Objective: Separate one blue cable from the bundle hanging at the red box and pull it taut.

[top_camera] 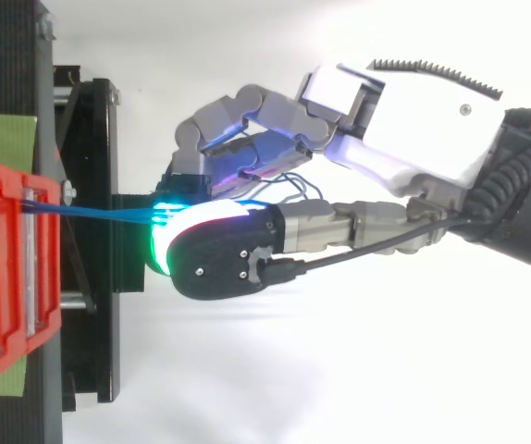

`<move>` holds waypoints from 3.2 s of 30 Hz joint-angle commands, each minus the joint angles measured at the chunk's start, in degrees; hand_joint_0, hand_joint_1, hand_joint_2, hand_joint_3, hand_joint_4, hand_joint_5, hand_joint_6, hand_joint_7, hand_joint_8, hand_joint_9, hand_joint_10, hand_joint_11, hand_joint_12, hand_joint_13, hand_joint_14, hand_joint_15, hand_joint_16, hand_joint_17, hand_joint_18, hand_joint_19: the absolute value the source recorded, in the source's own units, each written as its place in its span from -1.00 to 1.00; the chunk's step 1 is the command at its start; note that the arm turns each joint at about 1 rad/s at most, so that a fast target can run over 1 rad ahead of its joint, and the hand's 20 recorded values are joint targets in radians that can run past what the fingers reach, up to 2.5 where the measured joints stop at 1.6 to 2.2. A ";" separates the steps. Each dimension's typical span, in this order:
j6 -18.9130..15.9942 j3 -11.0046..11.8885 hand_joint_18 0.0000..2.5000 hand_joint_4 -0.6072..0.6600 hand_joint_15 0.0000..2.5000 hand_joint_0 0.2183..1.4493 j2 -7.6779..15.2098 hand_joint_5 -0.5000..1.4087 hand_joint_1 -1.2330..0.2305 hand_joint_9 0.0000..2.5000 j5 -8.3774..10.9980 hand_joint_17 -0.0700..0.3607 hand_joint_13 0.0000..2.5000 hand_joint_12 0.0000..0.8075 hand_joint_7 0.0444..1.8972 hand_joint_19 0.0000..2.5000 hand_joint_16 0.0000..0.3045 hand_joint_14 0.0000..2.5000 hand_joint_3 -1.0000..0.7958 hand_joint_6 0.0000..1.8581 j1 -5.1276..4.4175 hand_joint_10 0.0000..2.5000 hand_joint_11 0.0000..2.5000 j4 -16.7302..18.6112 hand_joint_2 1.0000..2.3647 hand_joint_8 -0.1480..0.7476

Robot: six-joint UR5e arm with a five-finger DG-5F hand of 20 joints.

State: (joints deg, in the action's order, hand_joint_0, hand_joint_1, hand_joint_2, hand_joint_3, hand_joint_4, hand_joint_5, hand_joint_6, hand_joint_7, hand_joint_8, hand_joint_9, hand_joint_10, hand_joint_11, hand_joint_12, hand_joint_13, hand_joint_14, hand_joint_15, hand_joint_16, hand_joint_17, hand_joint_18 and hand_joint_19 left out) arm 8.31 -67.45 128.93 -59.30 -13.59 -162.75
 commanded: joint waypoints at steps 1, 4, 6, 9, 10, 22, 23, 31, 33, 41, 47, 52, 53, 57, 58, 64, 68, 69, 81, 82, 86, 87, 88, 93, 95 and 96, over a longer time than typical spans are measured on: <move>1.27 -0.58 -0.55 0.20 -0.73 -0.34 0.01 -0.65 -0.19 -0.34 0.15 -0.38 -0.36 -0.21 0.06 -0.79 -0.82 -0.99 -0.19 0.01 0.06 -0.99 -0.53 2.79 -0.98 0.09; 1.62 -0.58 -0.54 0.09 -0.71 -0.30 0.01 -0.66 -0.30 -0.36 0.15 -0.37 -0.37 -0.21 0.06 -0.78 -0.81 -0.99 -0.11 0.03 0.06 -0.99 -0.53 2.79 -0.97 0.09; 1.70 -0.58 -0.54 0.04 -0.72 -0.27 0.01 -0.67 -0.36 -0.37 0.15 -0.36 -0.38 -0.21 0.05 -0.78 -0.80 -0.99 -0.10 0.04 0.14 -0.99 -0.52 2.87 -0.97 0.08; 1.70 -0.58 -0.54 0.00 -0.72 -0.19 0.01 -0.68 -0.36 -0.38 0.32 -0.35 -0.39 -0.21 -0.03 -0.78 -0.80 -0.99 -0.26 0.05 0.06 -0.99 -0.53 2.96 -0.98 0.06; 1.70 -0.58 -0.53 0.00 -0.72 -0.17 0.01 -0.68 -0.37 -0.38 0.67 -0.35 -0.39 -0.20 -0.06 -0.78 -0.80 -0.99 -0.38 0.05 0.14 -0.99 -0.53 2.96 -0.99 0.04; 2.85 -0.58 -0.50 0.17 -0.71 -0.49 0.10 -0.66 -0.47 -0.36 0.76 -0.31 -0.39 -0.20 -0.07 -0.76 -0.77 -0.99 -0.44 0.03 0.32 -0.99 -0.51 3.31 -1.00 0.06; 2.85 -0.66 -0.49 0.19 -0.71 -0.57 0.10 -0.66 -0.41 -0.34 0.76 -0.28 -0.38 -0.15 -0.08 -0.76 -0.75 -0.99 -0.44 0.03 0.32 -0.99 -0.51 3.31 -1.00 0.09; 2.85 -0.66 -0.49 0.17 -0.70 -0.46 0.10 -0.65 0.13 -0.30 0.67 -0.30 -0.38 -0.17 -0.03 -0.71 -0.76 -0.99 -0.44 -0.01 0.67 -0.99 -0.53 3.31 -1.00 0.10; 2.94 -0.66 -0.50 0.16 -0.70 -0.38 0.10 -0.65 0.09 -0.30 0.67 -0.31 -0.37 -0.19 0.02 -0.70 -0.77 -0.99 -0.44 -0.01 0.67 -0.99 -0.53 3.31 -1.00 0.08; 2.94 -0.58 -0.46 0.09 -0.69 -0.28 0.10 -0.67 -0.33 -0.32 0.67 -0.29 -0.37 -0.17 0.06 -0.70 -0.76 -0.99 -0.15 0.04 0.67 -0.99 -0.49 3.23 -0.97 0.08; 2.94 -0.66 -0.46 0.00 -0.69 -0.17 0.10 -0.68 -0.42 -0.34 0.50 -0.29 -0.37 -0.18 -0.04 -0.70 -0.76 -0.99 -0.30 0.06 0.76 -0.99 -0.49 3.23 -0.98 0.05; 2.85 -0.58 -0.45 0.05 -0.70 -0.14 1.59 -0.68 -0.48 -0.36 0.41 -0.29 -0.39 -0.19 -0.01 -0.72 -0.76 -0.99 -0.44 0.05 1.11 -0.99 -0.50 3.67 -1.00 0.03; 2.41 -0.58 -0.45 0.05 -0.69 -0.15 2.47 -0.68 -0.49 -0.36 0.23 -0.29 -0.39 -0.19 -0.01 -0.72 -0.76 -0.99 -0.44 0.05 1.11 -0.99 -0.50 4.10 -1.00 0.03; 2.41 -0.58 -0.45 0.12 -0.69 -0.22 2.56 -0.67 -0.52 -0.35 0.15 -0.30 -0.39 -0.20 -0.02 -0.71 -0.76 -0.99 -0.44 0.04 1.11 -0.99 -0.49 5.42 -1.00 0.02; 2.32 -0.58 -0.45 0.13 -0.69 -0.26 2.56 -0.66 -0.52 -0.35 0.15 -0.30 -0.39 -0.21 -0.02 -0.71 -0.77 -0.99 -0.44 0.04 1.11 -0.99 -0.49 5.42 -1.00 0.03; 2.23 -0.58 -0.45 0.15 -0.68 -0.45 2.56 -0.65 -0.56 -0.34 -0.03 -0.29 -0.38 -0.19 -0.02 -0.71 -0.76 -0.99 -0.44 0.03 1.29 -0.99 -0.49 5.69 -1.00 0.04; 2.14 -0.58 -0.41 0.17 -0.67 -0.62 2.56 -0.65 -0.67 -0.32 -0.03 -0.23 -0.36 -0.11 -0.05 -0.70 -0.72 -0.99 -0.44 0.04 1.37 -0.99 -0.47 5.69 -1.00 0.10; 2.14 -0.58 -0.40 0.18 -0.67 -0.65 2.56 -0.65 -0.67 -0.32 -0.12 -0.22 -0.35 -0.10 -0.06 -0.70 -0.71 -0.99 -0.44 0.04 1.46 -0.99 -0.47 5.60 -1.00 0.11; 2.14 -0.58 -0.37 0.13 -0.66 -0.36 2.56 -0.65 0.00 -0.20 -0.73 -0.27 -0.30 -0.16 0.01 -0.64 -0.74 -0.99 -0.44 -0.02 1.81 -0.99 -0.48 5.60 -1.00 0.11; 2.14 -0.58 -0.37 0.15 -0.66 -0.35 2.56 -0.65 -0.06 -0.22 -0.73 -0.27 -0.30 -0.15 0.07 -0.63 -0.74 -0.99 -0.37 -0.02 1.81 -0.99 -0.47 5.60 -0.99 0.11; 2.32 -0.66 -0.37 0.14 -0.66 -0.34 2.56 -0.66 -0.24 -0.23 -0.73 -0.27 -0.31 -0.15 0.10 -0.63 -0.74 -0.99 -0.15 0.01 1.99 -0.99 -0.46 5.69 -0.97 0.12; 2.32 -0.66 -0.37 0.09 -0.66 -0.33 2.56 -0.66 -0.29 -0.23 -0.73 -0.27 -0.31 -0.15 0.11 -0.63 -0.74 -0.99 -0.11 0.02 2.08 -0.99 -0.46 5.77 -0.97 0.12; 2.32 -0.58 -0.37 0.05 -0.66 -0.29 2.56 -0.66 -0.37 -0.24 -0.73 -0.26 -0.31 -0.14 0.15 -0.64 -0.74 -0.99 -0.09 0.02 2.08 -0.99 -0.45 5.77 -0.97 0.12; 2.41 -0.58 -0.39 -0.01 -0.66 -0.13 2.56 -0.68 -0.47 -0.27 -0.73 -0.27 -0.33 -0.17 0.04 -0.66 -0.74 -0.99 -0.34 0.05 2.08 -0.99 -0.45 5.77 -0.99 0.05; 2.41 -0.58 -0.38 0.03 -0.66 -0.10 2.56 -0.67 -0.51 -0.28 -0.73 -0.27 -0.34 -0.18 0.07 -0.67 -0.75 -0.99 -0.44 0.04 2.08 -0.99 -0.44 5.77 -1.00 0.03; 2.41 -0.58 -0.38 0.04 -0.66 -0.10 2.56 -0.67 -0.52 -0.29 -0.73 -0.28 -0.34 -0.18 0.06 -0.67 -0.75 -0.99 -0.44 0.04 2.17 -0.99 -0.45 5.77 -1.00 0.04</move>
State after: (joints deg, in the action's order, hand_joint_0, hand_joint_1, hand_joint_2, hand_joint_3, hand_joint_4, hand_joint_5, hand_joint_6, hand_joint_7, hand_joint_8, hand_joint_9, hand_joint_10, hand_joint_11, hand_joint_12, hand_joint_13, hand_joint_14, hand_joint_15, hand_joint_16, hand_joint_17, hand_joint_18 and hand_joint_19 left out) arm 10.70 -68.06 131.49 -60.03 -11.49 -156.98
